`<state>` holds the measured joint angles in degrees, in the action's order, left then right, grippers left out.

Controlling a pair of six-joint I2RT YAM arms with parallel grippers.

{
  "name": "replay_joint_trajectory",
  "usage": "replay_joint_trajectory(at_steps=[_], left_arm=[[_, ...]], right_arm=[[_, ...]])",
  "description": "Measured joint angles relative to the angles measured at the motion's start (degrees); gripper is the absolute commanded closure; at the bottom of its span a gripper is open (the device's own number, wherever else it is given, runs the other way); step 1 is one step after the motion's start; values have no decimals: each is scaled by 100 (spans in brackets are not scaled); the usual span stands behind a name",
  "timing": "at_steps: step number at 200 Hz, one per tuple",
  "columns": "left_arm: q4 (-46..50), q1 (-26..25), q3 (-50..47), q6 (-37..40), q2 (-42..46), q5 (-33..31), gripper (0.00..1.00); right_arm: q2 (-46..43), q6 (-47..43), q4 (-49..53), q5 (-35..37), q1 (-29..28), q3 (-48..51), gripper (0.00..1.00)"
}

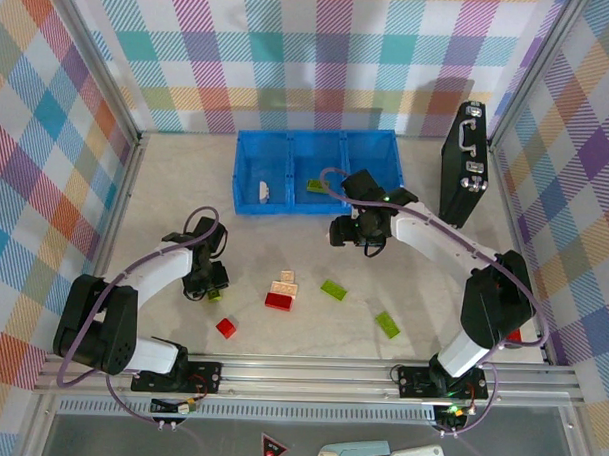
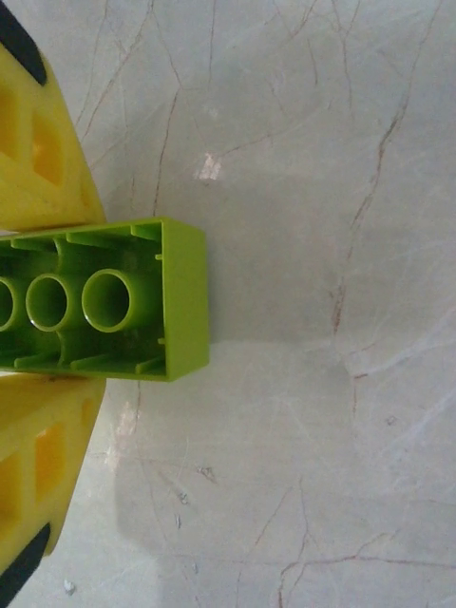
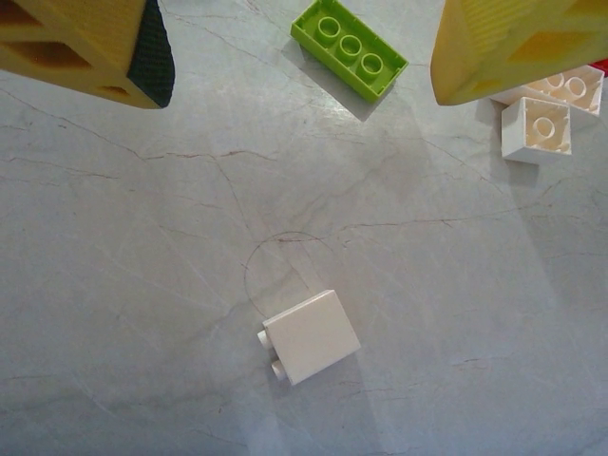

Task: Sort the legos into containers by color
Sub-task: Pick up the lego from the bottom-left of the table, then place the lego in the container.

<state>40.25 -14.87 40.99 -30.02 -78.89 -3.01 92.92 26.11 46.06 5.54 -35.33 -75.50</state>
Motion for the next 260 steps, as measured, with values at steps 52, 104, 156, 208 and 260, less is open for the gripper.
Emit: replay_joint_trajectory(at_steps=[52, 104, 156, 208, 260], left_arm=[[0, 2, 0, 15, 26, 42, 70], [7, -48, 28, 48, 61, 66, 85], [26, -579, 671, 50, -11, 37, 95], [26, -1250, 1740, 92, -450, 37, 94], [31, -1731, 2896, 116, -1169, 44, 93]], right_arm=[[-55, 2, 4, 0, 0, 9, 27], [-227, 2, 7, 50, 0, 234, 27], [-433, 2, 13, 170, 0, 424, 27], [-710, 26, 28, 286, 0, 820, 27], [-1108, 175, 28, 304, 0, 1333, 27]])
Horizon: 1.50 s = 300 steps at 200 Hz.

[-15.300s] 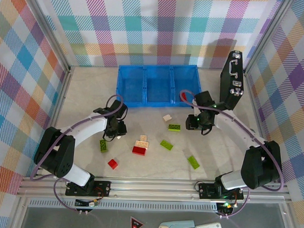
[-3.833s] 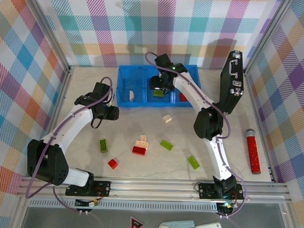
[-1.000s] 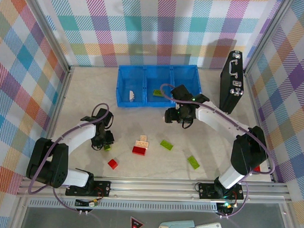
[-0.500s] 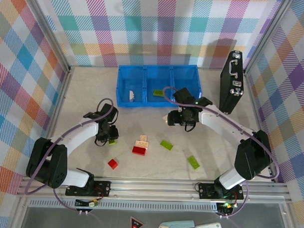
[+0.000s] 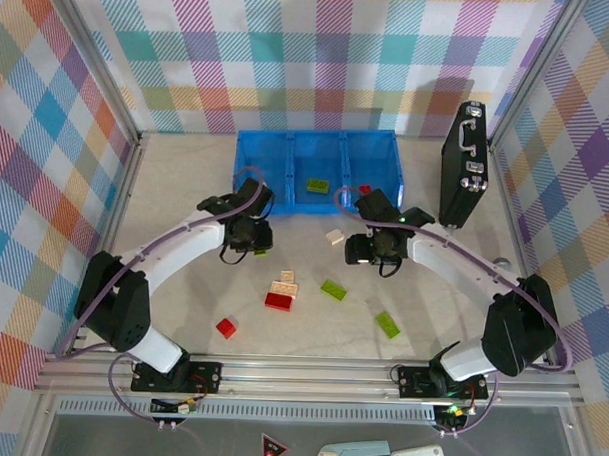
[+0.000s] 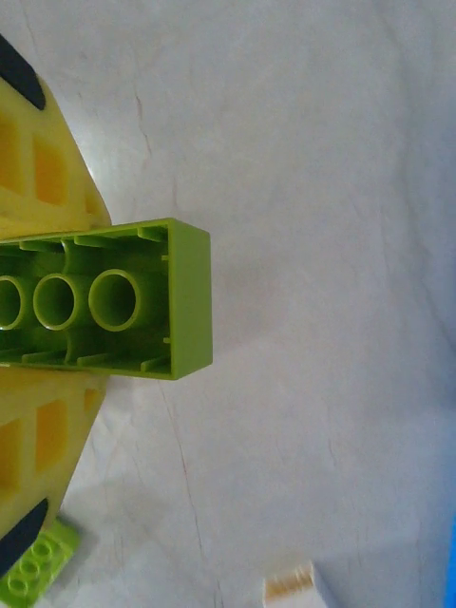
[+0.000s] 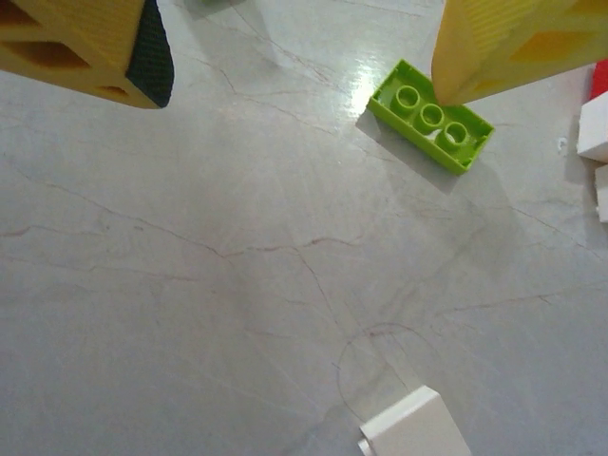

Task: Sort the legos into containers by color
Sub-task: Place the lego in the container.

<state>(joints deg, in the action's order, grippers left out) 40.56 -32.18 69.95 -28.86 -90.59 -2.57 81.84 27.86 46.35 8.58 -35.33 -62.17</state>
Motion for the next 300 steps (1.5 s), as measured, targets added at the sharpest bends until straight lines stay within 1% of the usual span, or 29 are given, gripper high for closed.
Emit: replay_joint_trajectory(at_steps=[73, 134, 182, 237, 272, 300], left_arm=[[127, -363, 1663, 87, -1298, 179, 92], [127, -459, 2846, 269, -2253, 127, 91], [107, -459, 3746, 544, -2883, -428, 89], [81, -461, 4765, 901, -3661, -1244, 89], [131, -459, 5344, 1064, -4111, -1641, 88], [142, -457, 5624, 1145, -4391, -1818, 84]], right_arm=[[-638, 195, 44, 61, 0, 752, 27], [-1038, 319, 155, 90, 0, 1128, 26], [-1296, 323, 254, 173, 0, 1272, 26], [-1303, 319, 308, 299, 0, 1272, 26], [-1300, 308, 334, 328, 0, 1272, 26], [-1274, 297, 339, 339, 0, 1272, 26]])
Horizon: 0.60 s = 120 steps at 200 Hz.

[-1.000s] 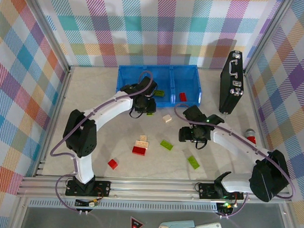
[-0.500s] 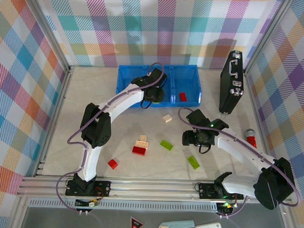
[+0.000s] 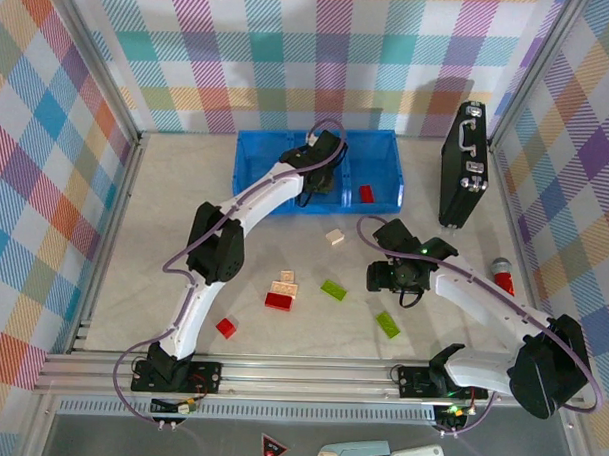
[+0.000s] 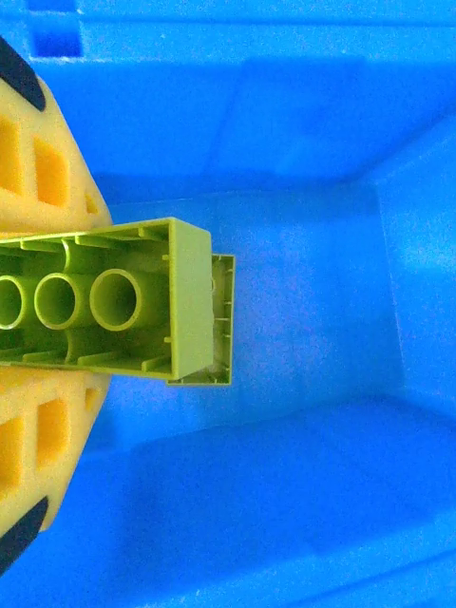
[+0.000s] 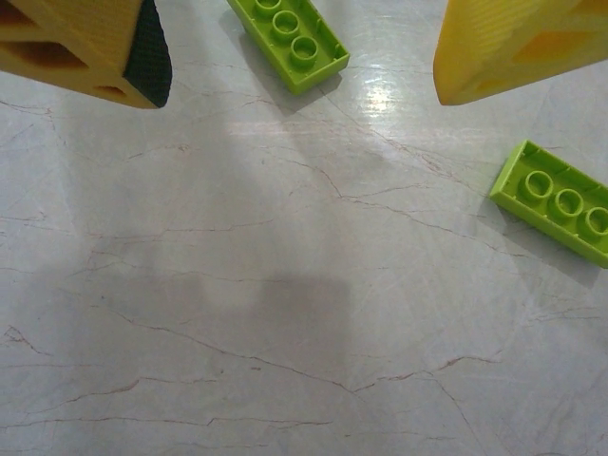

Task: Sort the legos into containers by color
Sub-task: Place the lego in the container.

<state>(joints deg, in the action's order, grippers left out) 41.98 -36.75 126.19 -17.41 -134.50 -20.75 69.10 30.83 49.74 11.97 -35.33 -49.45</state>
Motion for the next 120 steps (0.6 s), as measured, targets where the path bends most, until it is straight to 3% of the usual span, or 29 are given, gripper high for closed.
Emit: replay_joint_trajectory(at_steps=[71, 120], left_arm=[[9, 59, 20, 11, -463, 11, 81], [31, 81, 20, -57, -575, 28, 74]], right_arm=[[55, -17, 4, -2, 0, 2, 26], [26, -17, 35, -4, 0, 109, 26]])
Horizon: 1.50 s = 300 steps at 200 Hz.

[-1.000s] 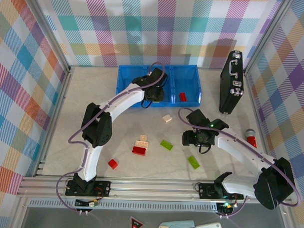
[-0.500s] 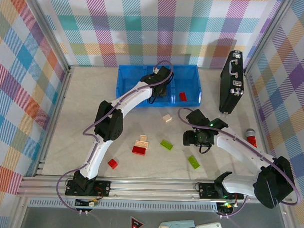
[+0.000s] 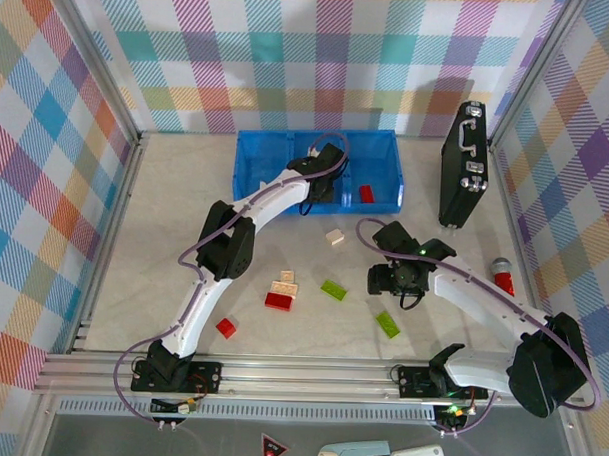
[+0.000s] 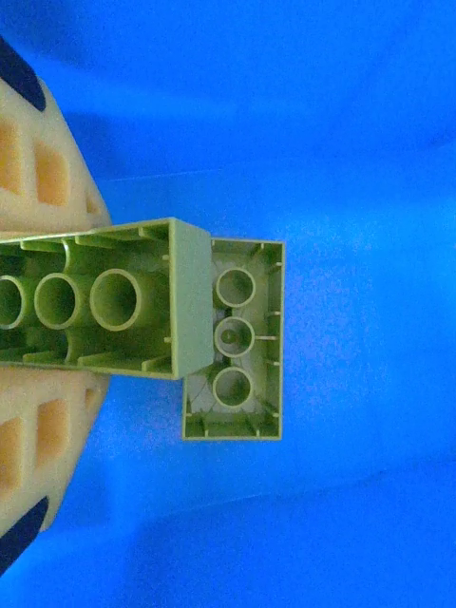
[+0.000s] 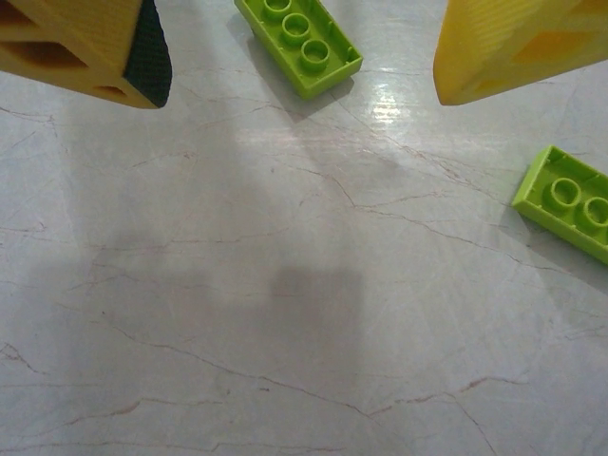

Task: Sort the legos into containers by color
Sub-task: Place the lego in the container, then rotate the lego at the bottom-center of the table.

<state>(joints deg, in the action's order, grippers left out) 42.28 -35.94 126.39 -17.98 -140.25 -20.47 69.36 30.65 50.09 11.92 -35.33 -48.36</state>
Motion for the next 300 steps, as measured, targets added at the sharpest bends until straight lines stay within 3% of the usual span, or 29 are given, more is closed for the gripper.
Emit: replay_joint_trajectory(at_steps=[32, 93, 188, 217, 300], left_arm=[[-4, 9, -2, -39, 0, 2, 67], [-44, 9, -278, -52, 81, 48, 64], [-142, 9, -876, -66, 1198, 160, 59], [-195, 9, -999, -68, 1357, 186, 66], [-153, 13, -859, -63, 1322, 195, 64]], right_arm=[[-9, 0, 0, 0, 0, 0, 26], [-17, -4, 70, -17, 0, -48, 26], [-345, 20, 205, -59, 0, -61, 26], [-428, 22, 238, -61, 0, -61, 26], [-623, 44, 317, -63, 0, -61, 25]])
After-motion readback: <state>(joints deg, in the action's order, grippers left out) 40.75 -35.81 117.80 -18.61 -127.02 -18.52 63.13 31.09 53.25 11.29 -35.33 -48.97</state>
